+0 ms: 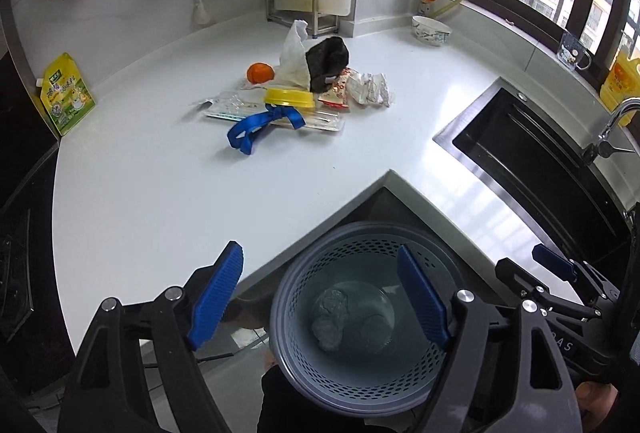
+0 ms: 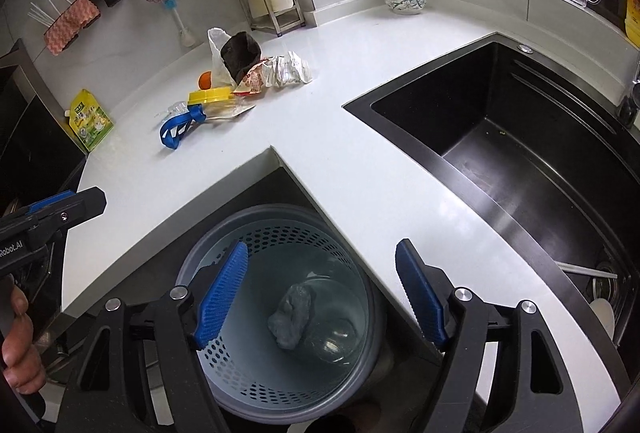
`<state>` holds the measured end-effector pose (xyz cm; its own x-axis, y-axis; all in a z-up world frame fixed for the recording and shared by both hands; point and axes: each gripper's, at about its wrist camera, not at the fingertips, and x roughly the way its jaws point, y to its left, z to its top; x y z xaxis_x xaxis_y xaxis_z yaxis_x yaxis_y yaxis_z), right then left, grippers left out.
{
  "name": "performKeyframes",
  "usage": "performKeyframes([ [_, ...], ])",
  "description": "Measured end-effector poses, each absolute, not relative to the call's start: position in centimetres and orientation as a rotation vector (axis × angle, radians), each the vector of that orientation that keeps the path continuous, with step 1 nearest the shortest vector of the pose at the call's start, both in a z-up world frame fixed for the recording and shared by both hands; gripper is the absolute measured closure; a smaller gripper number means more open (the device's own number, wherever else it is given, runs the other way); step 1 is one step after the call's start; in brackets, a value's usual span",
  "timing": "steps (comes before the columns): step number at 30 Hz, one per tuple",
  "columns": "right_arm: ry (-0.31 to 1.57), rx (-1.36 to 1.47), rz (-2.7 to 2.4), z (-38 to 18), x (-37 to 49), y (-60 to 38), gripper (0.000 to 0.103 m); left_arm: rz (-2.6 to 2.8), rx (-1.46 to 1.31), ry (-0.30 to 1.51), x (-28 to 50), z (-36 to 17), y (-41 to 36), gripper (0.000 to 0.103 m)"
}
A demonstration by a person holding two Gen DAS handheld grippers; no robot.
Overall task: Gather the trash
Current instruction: 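Move both tools back toward the trash on the counter, then grasp the yellow-lidded container with the left tool while the right tool grasps crumpled paper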
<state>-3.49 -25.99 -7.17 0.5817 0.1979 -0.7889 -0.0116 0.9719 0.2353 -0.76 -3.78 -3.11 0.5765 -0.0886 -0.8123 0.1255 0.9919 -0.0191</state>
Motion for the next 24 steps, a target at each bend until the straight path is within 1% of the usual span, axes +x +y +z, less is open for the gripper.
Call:
performKeyframes([
  [5, 0.934, 0.211, 0.117, -6.6, -0.6, -24.8, 0.030, -0.105, 0.024, 0.927, 1.4, -2.1, -1.1, 0.021],
  [14, 0.917, 0.195, 0.094, -5.5, 6.0, -22.1, 0.029, -0.105, 0.017, 0.899, 7.6, -1.3, 2.8, 0.018],
  [24, 0.949, 0.182, 0.036, -6.9, 12.3, -20.0, 0.029, -0.139, 0.011, 0.952, 14.3, -3.9, 5.4, 0.018],
])
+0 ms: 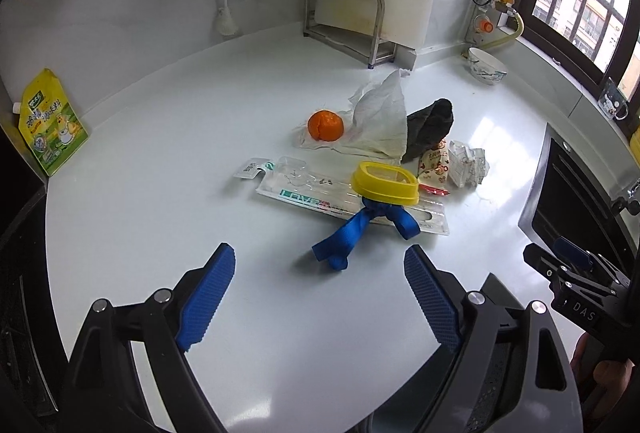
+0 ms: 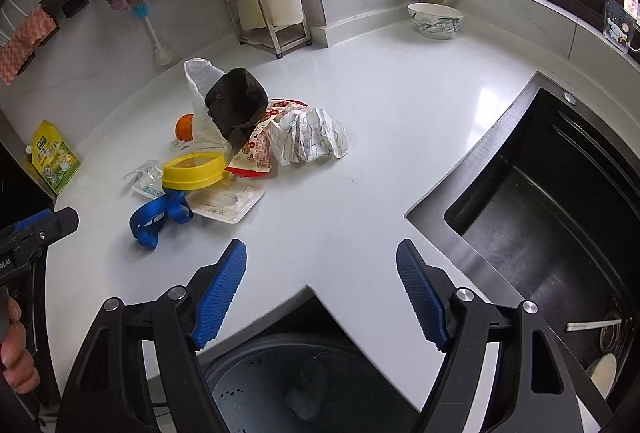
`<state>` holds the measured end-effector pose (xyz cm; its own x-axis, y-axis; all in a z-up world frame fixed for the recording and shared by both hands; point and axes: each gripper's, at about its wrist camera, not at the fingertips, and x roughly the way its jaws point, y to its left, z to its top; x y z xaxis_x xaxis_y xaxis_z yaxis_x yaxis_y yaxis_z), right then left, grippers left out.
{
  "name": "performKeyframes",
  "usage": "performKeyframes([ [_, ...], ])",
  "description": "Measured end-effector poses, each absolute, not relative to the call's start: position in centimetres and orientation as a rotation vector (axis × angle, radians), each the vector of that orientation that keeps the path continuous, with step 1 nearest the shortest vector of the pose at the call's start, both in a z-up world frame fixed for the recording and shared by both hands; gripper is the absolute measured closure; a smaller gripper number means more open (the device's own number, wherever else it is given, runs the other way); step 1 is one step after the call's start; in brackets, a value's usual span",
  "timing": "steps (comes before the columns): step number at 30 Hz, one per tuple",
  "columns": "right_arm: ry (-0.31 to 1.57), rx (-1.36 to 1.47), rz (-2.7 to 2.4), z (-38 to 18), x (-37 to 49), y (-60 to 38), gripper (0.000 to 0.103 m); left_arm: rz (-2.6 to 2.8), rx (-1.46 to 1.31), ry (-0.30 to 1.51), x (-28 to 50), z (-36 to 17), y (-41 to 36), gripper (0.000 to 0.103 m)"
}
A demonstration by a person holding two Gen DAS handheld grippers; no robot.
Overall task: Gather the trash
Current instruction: 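Grasp the yellow-lidded container with the left tool while the right tool grasps crumpled paper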
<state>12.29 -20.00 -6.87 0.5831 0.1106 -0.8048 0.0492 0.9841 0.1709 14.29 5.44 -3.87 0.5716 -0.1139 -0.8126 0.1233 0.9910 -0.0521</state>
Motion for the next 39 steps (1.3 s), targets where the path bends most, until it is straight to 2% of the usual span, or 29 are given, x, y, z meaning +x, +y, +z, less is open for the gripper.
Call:
performKeyframes([
  [8, 0.927, 0.197, -0.003, -7.6, 17.4, -20.1, 0.029, -0.202, 0.035, 0.968, 18.1, -5.2, 4.9, 0.018],
  [10, 0.918, 0.199, 0.001, -7.9, 18.6, -20.2, 0.025, -0.221, 0.042, 0.968, 18.9, -5.5, 4.4, 0.018],
  [18, 0.894, 0.150, 0.041, -8.6, 22.3, -19.8, 0.022, -0.261, 0.051, 0.980, 21.3, -6.7, 3.3, 0.018],
  [35, 0.943, 0.178, 0.005, -11.3, 25.8, -20.4, 0.022, -0.276, 0.049, 1.007, 22.5, -7.7, 2.9, 0.018],
  [37, 0.945, 0.162, 0.027, -11.5, 25.9, -19.8, 0.023, -0.277, 0.050, 1.008, 22.6, -7.7, 2.8, 0.018],
  [38, 0.951, 0.149, 0.030, -11.6, 26.1, -19.6, 0.027, -0.276, 0.051, 1.008, 22.7, -7.7, 2.7, 0.018],
  [39, 0.962, 0.142, 0.040, -11.9, 26.2, -19.4, 0.040, -0.276, 0.051, 1.008, 22.7, -7.7, 2.7, 0.018],
])
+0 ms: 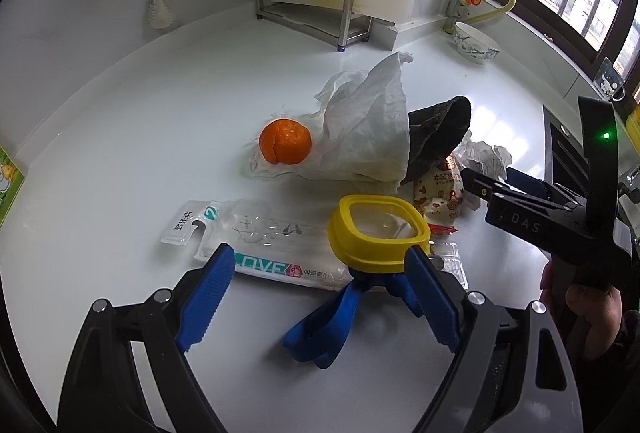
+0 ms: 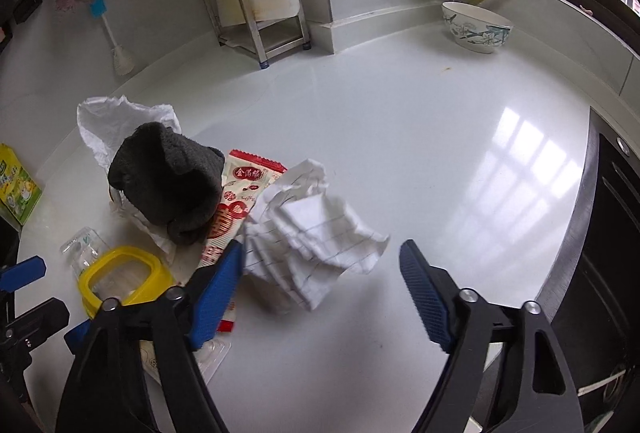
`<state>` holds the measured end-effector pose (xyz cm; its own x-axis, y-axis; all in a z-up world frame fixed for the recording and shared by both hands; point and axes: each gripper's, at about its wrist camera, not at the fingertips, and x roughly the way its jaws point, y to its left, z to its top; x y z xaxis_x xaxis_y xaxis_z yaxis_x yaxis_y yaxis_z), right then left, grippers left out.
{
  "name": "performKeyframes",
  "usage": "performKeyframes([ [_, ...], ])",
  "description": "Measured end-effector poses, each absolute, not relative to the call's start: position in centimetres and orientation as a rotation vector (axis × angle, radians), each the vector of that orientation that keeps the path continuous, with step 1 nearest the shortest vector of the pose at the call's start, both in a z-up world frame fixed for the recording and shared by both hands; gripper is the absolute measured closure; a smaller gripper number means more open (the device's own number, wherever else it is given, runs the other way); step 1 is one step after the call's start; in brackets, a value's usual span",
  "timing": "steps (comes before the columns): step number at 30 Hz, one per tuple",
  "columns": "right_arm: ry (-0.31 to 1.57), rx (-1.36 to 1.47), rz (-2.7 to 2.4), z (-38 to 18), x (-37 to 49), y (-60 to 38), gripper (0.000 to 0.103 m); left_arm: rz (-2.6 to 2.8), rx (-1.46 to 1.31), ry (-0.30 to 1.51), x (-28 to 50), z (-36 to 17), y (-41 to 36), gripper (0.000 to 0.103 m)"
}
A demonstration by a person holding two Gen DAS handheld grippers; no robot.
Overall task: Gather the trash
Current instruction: 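Grasp the yellow-lidded container with the left tool while the right tool grasps crumpled paper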
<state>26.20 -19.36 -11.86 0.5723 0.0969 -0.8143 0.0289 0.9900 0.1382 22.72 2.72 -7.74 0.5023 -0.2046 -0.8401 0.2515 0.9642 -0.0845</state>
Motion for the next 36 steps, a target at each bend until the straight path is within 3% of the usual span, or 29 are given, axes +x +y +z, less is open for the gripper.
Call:
performKeyframes([
  [3, 0.996, 0.167, 0.070, -12.6, 26.3, -19.2, 0.068, -0.276, 0.049, 1.008, 22.7, -7.8, 2.7, 0.018],
  [10, 0.944, 0.249, 0.082, -12.0, 25.5, -20.5, 0.076, -0.276, 0.048, 1.016, 23.1, -8.2, 2.3, 0.018],
  [18, 0.915, 0.303, 0.081, -11.4, 23.8, -21.9, 0.078, -0.294, 0.051, 1.003, 23.4, -8.1, 1.0, 0.018],
  [26, 0.940, 0.339, 0.063, -12.3, 22.6, -23.0, 0.077, -0.306, 0.058, 0.998, 23.2, -8.0, 0.4, 0.018],
  [27, 0.944, 0.346, 0.060, -12.3, 22.5, -23.1, 0.071, -0.306, 0.059, 0.997, 23.1, -7.9, 0.4, 0.018],
  [28, 0.949, 0.356, 0.053, -12.3, 22.4, -23.2, 0.058, -0.306, 0.060, 0.997, 23.1, -7.9, 0.3, 0.018],
  [29, 0.942, 0.369, 0.043, -12.3, 22.1, -23.4, 0.053, -0.306, 0.061, 0.996, 23.1, -7.9, 0.2, 0.018],
  [36, 0.934, 0.469, -0.005, -12.6, 21.5, -24.3, 0.038, -0.307, 0.058, 0.992, 23.0, -7.8, 0.3, 0.018],
])
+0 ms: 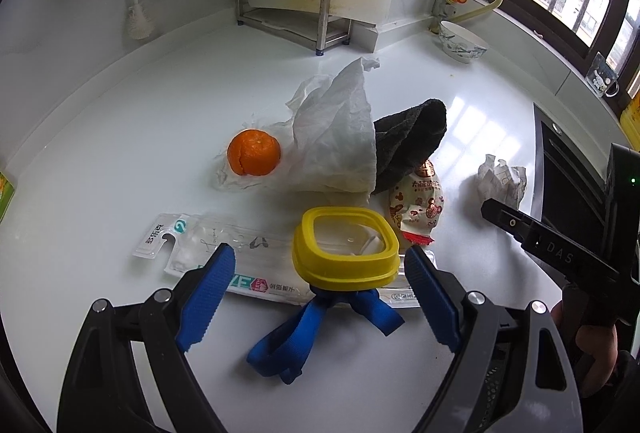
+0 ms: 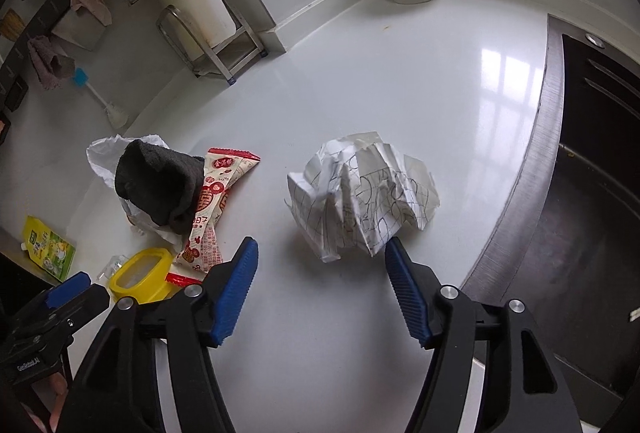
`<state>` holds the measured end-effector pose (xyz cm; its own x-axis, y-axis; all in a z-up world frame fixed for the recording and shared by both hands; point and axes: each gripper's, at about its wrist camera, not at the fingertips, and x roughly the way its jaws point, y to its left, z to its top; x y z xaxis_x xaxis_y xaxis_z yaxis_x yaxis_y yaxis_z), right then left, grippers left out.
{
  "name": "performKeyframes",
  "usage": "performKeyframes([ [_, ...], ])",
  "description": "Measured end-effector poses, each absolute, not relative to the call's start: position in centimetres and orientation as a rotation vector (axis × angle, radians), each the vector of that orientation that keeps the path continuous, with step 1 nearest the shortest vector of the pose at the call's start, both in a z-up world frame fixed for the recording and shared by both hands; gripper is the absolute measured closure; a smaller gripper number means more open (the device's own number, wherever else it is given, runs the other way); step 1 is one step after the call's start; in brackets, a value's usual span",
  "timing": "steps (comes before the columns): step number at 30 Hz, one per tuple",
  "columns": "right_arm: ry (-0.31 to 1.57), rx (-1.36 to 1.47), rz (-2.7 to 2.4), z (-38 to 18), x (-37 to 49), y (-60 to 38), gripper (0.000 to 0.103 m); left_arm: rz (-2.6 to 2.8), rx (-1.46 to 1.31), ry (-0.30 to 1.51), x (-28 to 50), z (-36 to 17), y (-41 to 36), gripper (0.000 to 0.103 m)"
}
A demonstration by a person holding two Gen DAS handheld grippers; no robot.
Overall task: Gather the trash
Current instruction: 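Grasp the yellow-lidded container with the left tool while the right tool grasps crumpled paper, then lift container and paper and carry both toward the grey bin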
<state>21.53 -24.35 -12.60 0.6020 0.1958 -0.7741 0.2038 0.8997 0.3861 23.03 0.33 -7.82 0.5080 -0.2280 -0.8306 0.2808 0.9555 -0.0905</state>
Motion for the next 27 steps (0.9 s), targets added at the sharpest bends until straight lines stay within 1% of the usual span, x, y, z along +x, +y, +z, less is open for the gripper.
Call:
performKeyframes([
  [7, 0.916, 0.559, -0.068, -12.8, 22.0, -24.8, 0.033, -0.308, 0.061, 0.989, 22.9, -7.7, 0.5, 0.018],
  [14, 0.880, 0.689, -0.135, -12.9, 22.7, -25.7, 0.032, -0.306, 0.057, 0.987, 22.9, -7.6, 0.8, 0.018],
  [17, 0.873, 0.689, -0.165, -12.9, 23.3, -25.6, 0.033, -0.307, 0.060, 0.983, 22.9, -7.5, 0.8, 0.018],
  [18, 0.868, 0.680, -0.172, -12.9, 23.4, -25.5, 0.035, -0.307, 0.060, 0.982, 22.9, -7.5, 0.8, 0.018],
  [19, 0.864, 0.673, -0.173, -12.9, 23.6, -25.4, 0.046, -0.307, 0.060, 0.982, 22.9, -7.5, 0.9, 0.018],
  [21, 0.874, 0.658, -0.161, -13.2, 23.8, -25.2, 0.054, -0.305, 0.059, 0.983, 22.9, -7.5, 1.0, 0.018],
  [25, 0.866, 0.625, -0.146, -13.1, 23.7, -25.0, 0.063, -0.298, 0.054, 0.990, 23.0, -7.7, 1.2, 0.018],
  [27, 0.859, 0.599, -0.143, -12.8, 23.4, -24.8, 0.065, -0.296, 0.048, 0.994, 23.0, -7.9, 1.3, 0.018],
])
